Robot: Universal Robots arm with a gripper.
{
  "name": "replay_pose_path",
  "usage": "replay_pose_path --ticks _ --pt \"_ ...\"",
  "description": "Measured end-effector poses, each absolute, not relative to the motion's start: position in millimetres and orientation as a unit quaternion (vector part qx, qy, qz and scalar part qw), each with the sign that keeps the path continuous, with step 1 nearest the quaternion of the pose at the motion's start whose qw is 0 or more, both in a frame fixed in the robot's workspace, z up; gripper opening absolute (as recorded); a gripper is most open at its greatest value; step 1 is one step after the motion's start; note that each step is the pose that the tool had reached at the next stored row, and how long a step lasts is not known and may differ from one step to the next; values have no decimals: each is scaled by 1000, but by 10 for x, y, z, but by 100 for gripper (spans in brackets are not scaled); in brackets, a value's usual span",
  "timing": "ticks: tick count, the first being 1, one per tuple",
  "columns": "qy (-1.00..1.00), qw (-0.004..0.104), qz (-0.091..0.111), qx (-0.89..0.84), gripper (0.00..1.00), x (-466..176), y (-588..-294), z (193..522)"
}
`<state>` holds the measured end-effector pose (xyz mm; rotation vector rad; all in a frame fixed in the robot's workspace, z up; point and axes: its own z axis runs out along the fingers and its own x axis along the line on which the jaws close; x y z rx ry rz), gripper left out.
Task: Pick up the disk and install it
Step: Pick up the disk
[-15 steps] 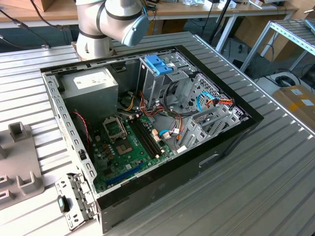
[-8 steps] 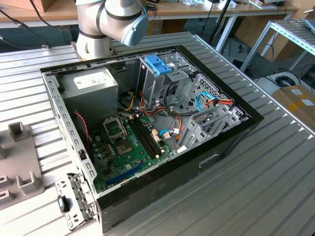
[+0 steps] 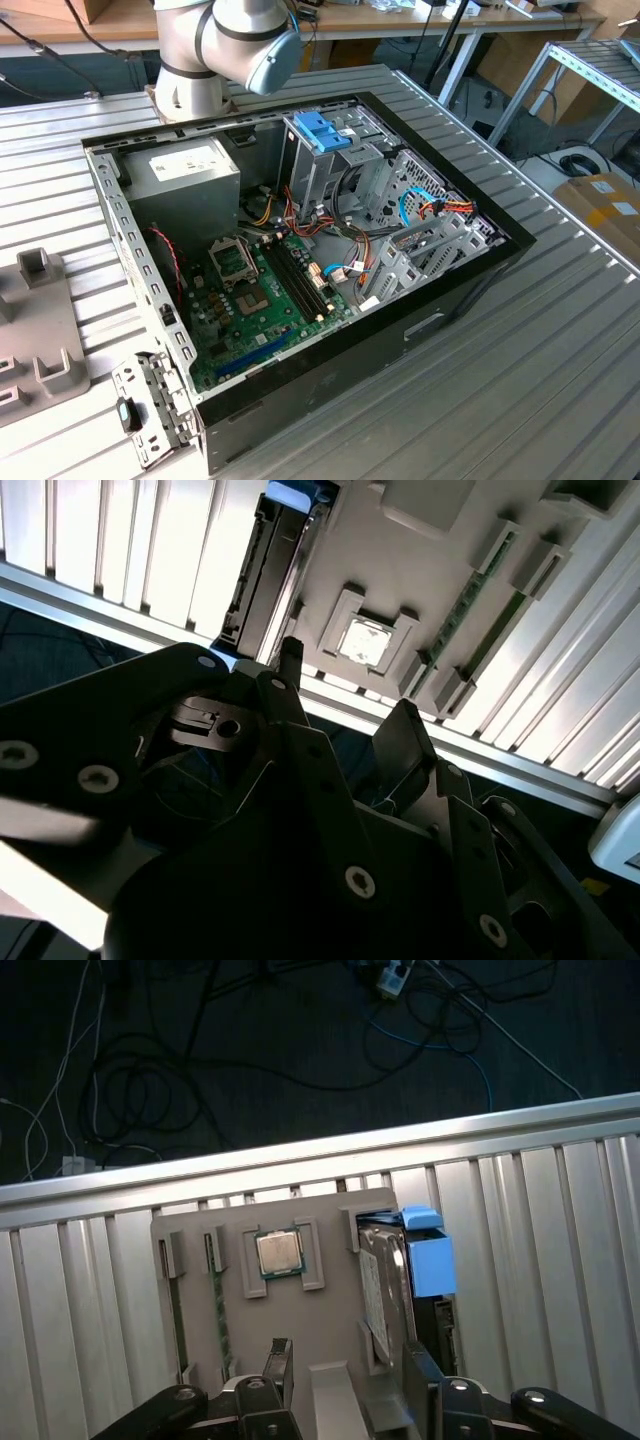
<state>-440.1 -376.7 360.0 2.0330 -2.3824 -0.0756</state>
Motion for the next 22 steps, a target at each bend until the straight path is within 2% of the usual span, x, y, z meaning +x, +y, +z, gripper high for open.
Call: replay_pose_path --ticks 22 --pt "-760 4 -24 649 56 -4401 -3703 3574"
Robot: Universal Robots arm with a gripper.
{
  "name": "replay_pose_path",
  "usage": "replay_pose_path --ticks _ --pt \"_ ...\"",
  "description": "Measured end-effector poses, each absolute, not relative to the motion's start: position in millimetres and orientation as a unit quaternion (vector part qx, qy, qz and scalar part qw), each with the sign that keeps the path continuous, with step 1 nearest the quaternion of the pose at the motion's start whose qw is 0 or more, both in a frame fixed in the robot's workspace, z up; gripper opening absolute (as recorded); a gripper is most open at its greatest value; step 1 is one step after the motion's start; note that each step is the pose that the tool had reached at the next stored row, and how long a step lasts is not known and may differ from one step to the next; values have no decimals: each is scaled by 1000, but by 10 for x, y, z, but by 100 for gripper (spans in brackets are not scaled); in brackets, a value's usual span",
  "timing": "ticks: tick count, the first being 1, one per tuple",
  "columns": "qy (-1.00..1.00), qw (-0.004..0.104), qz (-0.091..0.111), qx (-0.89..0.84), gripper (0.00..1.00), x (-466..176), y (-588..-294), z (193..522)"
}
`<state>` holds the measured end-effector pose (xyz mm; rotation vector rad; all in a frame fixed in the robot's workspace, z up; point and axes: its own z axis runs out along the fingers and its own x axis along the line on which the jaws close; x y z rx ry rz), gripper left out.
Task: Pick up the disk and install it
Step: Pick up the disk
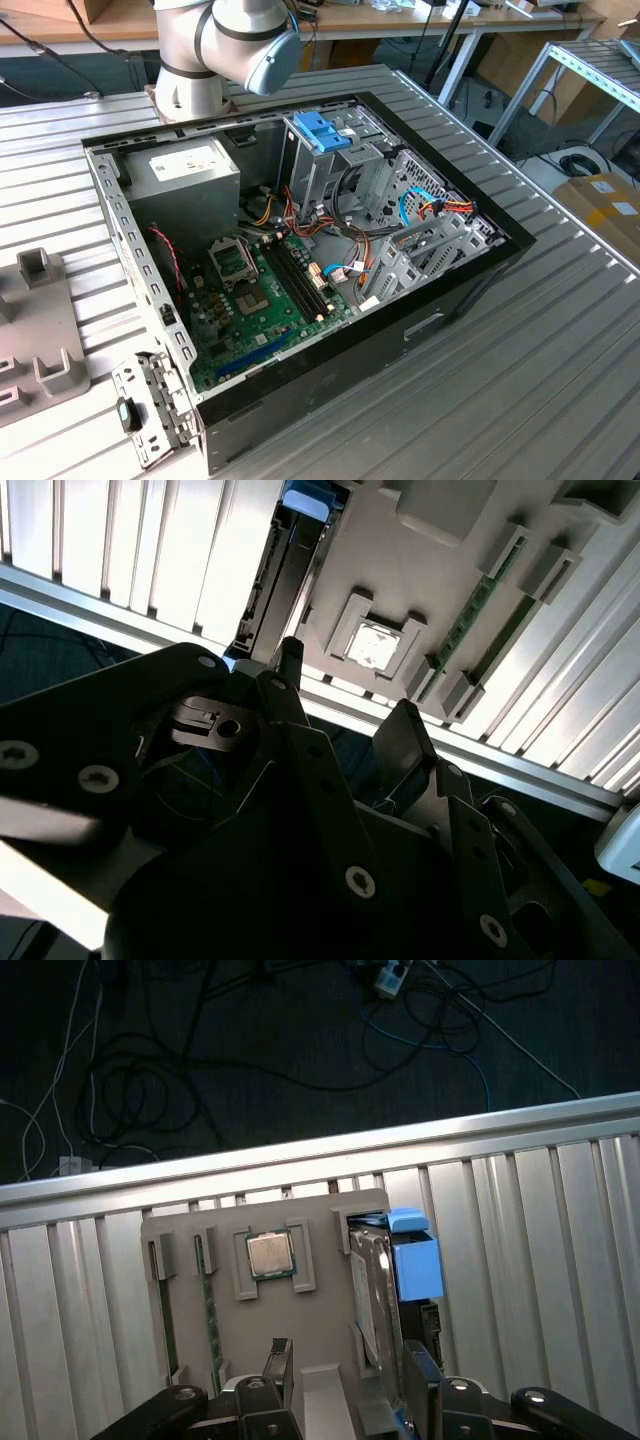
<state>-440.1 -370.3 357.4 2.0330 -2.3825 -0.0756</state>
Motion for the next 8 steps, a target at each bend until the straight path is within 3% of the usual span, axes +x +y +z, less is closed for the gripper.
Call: replay_pose_path --ticks 8 --pt "-760 4 -24 649 56 -4401 -3670 3560"
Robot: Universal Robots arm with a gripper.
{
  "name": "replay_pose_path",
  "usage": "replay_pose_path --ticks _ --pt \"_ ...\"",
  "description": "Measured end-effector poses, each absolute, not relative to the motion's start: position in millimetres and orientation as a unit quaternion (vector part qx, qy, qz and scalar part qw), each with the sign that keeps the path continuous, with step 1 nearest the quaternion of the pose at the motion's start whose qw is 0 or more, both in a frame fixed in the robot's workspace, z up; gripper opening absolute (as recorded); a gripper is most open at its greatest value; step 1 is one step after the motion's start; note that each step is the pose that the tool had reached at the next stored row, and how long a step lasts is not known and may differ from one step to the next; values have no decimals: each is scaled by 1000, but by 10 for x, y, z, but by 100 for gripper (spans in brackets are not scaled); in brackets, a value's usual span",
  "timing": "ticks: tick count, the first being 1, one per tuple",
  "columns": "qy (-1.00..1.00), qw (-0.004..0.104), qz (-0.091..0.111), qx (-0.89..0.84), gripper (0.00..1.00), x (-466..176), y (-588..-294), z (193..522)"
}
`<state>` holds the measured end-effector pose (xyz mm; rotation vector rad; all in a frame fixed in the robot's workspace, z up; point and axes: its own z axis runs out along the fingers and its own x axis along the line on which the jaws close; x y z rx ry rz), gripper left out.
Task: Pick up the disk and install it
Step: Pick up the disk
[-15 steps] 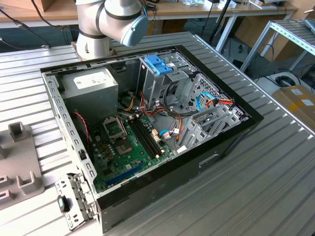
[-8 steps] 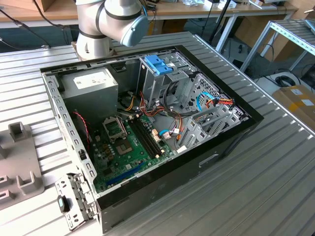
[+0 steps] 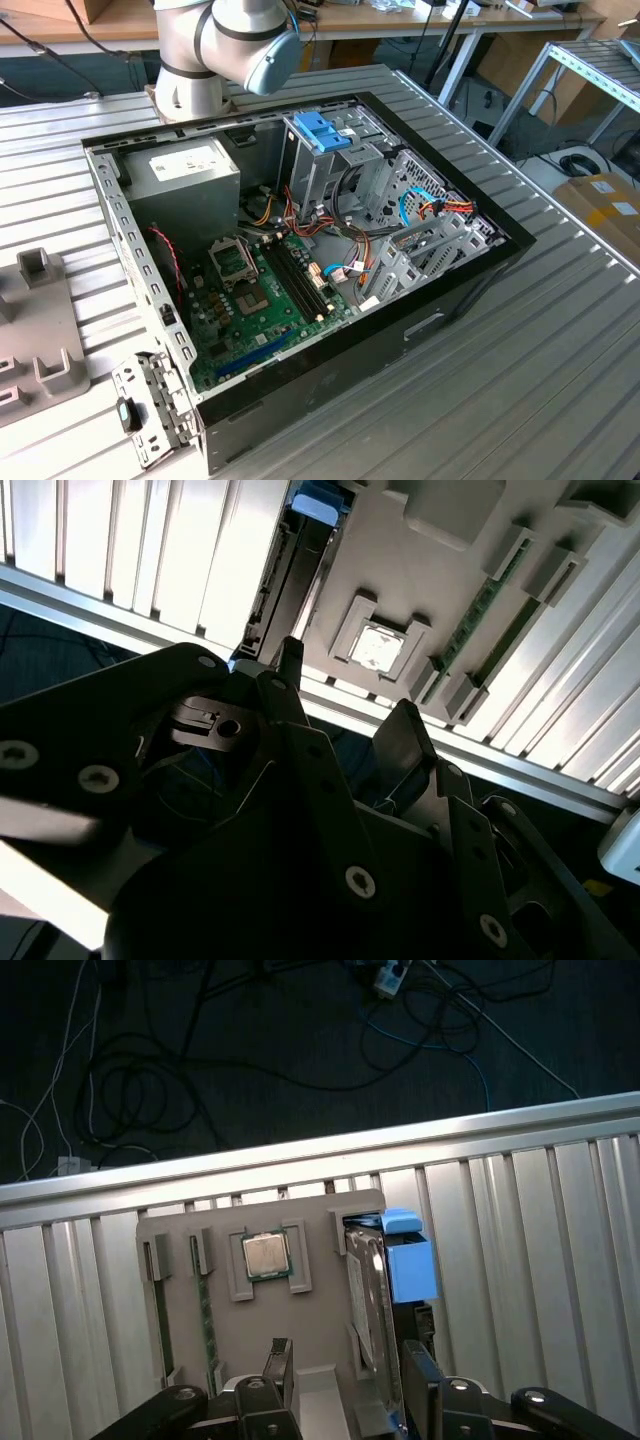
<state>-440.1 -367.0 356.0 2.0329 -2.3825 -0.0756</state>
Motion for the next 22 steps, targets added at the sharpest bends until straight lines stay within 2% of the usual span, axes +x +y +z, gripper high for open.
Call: replay_pose_path --ticks 22 --pt "-760 4 -24 649 56 -4423 -3458 3498"
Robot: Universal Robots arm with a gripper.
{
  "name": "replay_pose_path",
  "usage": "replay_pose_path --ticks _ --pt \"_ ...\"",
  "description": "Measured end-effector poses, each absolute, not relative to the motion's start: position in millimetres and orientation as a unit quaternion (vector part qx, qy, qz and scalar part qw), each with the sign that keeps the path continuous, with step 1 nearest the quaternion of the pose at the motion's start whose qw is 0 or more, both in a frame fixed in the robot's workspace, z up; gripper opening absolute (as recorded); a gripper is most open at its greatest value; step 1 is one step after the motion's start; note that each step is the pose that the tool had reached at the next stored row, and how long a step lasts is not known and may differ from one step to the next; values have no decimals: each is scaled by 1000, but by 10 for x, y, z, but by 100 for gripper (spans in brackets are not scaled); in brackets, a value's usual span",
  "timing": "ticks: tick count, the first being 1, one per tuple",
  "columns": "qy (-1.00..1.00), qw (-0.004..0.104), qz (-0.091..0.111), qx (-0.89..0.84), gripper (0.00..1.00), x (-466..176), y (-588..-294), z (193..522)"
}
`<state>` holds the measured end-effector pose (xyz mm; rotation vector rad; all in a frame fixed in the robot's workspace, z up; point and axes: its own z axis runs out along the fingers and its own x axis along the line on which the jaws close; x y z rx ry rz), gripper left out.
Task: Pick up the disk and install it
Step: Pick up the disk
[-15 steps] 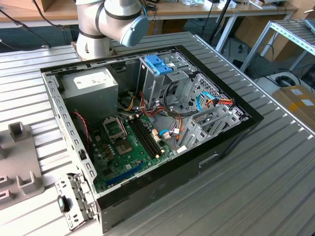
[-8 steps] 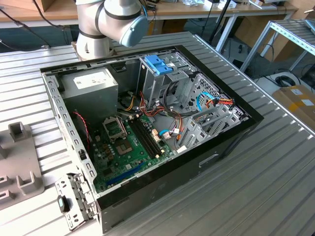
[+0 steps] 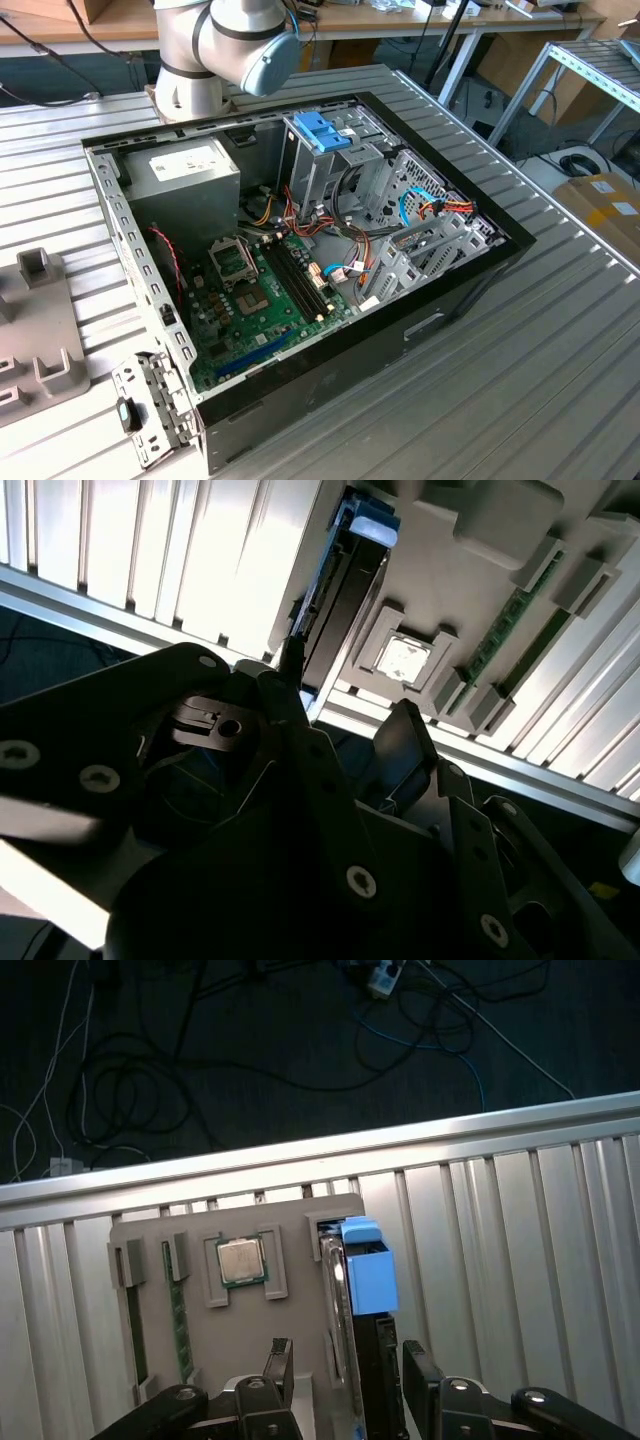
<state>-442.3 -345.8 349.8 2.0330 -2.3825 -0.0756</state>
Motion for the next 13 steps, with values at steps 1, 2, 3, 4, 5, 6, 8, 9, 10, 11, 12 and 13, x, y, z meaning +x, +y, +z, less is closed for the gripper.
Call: replay_pose_path --ticks 1,2,3,4,5,6,8,9,10,11,12,13 --pt "-760 4 -24 649 56 -4434 -3448 3491" --pt "-761 5 -24 649 56 -4442 -3442 3488" --pt "-760 4 -24 649 56 -4455 -3432 3479" --pt "-760 4 -24 649 56 -4467 -3421 3468" --pt "-760 4 -24 649 56 -4472 -3415 3463" --pt "-760 4 -24 649 56 -4475 -3411 3458" --pt "-760 4 -24 649 56 -4482 -3397 3436" --pt "-760 4 -24 649 56 -4485 -3392 3429" --pt "-761 4 -24 649 56 -4490 -3383 3416" --pt "-760 4 -24 649 56 -4495 -3377 3405" --pt "-760 4 -24 649 56 -4502 -3369 3392" --pt "-760 4 -24 649 56 -4510 -3362 3380"
